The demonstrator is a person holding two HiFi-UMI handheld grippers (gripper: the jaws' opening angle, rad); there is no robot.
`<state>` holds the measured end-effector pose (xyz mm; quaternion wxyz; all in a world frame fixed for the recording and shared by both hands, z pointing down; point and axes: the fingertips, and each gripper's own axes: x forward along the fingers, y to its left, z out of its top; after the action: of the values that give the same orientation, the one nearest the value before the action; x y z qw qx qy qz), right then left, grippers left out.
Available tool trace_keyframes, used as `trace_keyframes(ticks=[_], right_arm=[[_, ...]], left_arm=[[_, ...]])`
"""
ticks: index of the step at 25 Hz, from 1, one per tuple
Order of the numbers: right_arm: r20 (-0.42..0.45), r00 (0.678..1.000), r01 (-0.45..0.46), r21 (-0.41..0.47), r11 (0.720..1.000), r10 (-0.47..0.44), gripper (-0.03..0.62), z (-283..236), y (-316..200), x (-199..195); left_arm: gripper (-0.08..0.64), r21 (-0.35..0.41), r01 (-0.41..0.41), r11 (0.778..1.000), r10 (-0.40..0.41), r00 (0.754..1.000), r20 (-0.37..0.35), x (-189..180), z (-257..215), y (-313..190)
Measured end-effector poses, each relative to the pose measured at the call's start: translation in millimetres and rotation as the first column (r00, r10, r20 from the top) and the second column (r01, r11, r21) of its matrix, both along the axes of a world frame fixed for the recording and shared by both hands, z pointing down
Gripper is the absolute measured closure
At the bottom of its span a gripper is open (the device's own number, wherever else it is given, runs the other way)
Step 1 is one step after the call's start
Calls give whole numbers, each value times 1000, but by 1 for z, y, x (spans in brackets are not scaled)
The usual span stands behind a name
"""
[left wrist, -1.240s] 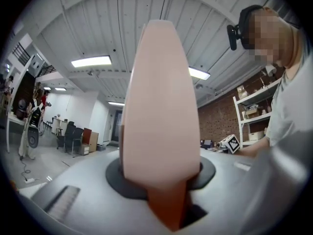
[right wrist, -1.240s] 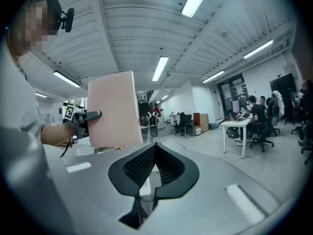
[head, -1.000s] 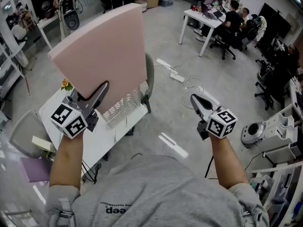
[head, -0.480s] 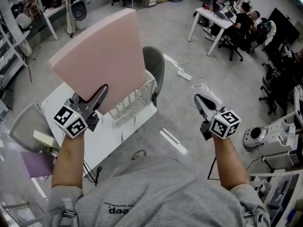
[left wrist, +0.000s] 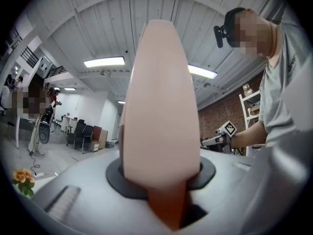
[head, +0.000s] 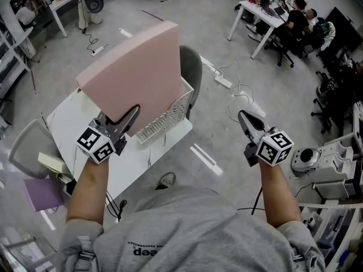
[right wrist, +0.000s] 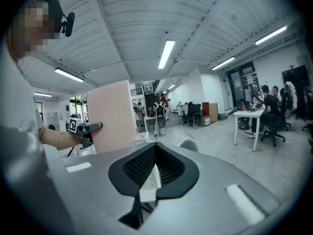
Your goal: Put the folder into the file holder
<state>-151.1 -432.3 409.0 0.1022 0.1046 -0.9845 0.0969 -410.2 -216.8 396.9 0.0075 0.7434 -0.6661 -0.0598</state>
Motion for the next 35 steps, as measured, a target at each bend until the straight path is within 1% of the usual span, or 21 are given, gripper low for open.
trace_keyframes(ticks=[3,7,10,16,24,28,35], right_arm=[[-5,1000,-8,-12,1000,8,589,6,-1,-3],[-19,1000,-12,-23,1000,12,589,17,-3,-8],[-33,999,-11,-28,1000,10,589,23,-2,-12],[-59,998,-13,-42,999,10,589,35,0,-17],[-67,998,-18,-53,998,15,589,42,-1,-20],[-65,998,-21,-59,998,17,588,45,-2,-19],[-71,997,-32,-67,997,27,589,49,-8,-13]], left_arm=[[362,-12,-11,1000,11,1000,-1,-4,23,-4],[362,-47,-10,999,10,1000,1,-8,55,-10],[362,-45,-20,999,19,1000,-10,-10,74,-12],[360,-23,-25,999,23,998,-55,-10,92,-15],[356,-38,-60,997,59,998,-27,-4,113,-30],[356,-52,-63,997,62,998,-31,-2,122,-33],[351,-91,-67,994,66,998,-18,4,142,-38]])
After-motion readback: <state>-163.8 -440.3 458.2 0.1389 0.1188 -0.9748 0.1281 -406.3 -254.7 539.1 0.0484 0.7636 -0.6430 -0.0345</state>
